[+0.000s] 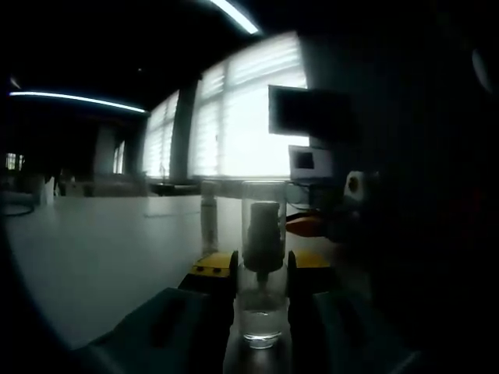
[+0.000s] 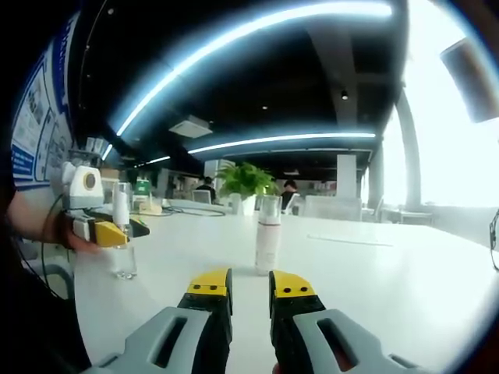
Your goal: Clamp pump bottle remove cover press pump head put on cover
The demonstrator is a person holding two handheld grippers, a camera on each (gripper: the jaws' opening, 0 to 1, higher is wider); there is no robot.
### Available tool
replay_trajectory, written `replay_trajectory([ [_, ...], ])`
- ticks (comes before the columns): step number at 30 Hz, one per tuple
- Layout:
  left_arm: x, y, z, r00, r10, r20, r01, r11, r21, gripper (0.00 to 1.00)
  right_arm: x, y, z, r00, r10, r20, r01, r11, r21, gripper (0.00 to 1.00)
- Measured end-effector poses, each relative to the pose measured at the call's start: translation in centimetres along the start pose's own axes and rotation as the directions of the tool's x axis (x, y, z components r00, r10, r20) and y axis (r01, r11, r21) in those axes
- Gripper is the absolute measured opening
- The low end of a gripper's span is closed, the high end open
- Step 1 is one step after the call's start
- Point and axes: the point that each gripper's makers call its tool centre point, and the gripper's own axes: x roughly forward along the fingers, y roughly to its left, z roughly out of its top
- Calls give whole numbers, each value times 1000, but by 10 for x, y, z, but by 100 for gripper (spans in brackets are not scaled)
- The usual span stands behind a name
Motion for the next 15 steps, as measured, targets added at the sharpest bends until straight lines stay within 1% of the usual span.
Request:
replay_trajectory([
  [12, -1, 0, 0, 1000, 5, -1, -5, 1000, 15, 16, 0, 0, 0, 1000, -1, -3, 1, 1000, 3, 13],
  [15, -1, 2, 0, 1000, 14, -1, -14, 1000, 20, 16, 0, -1, -1, 1000, -2, -7, 2, 1000, 7, 13],
])
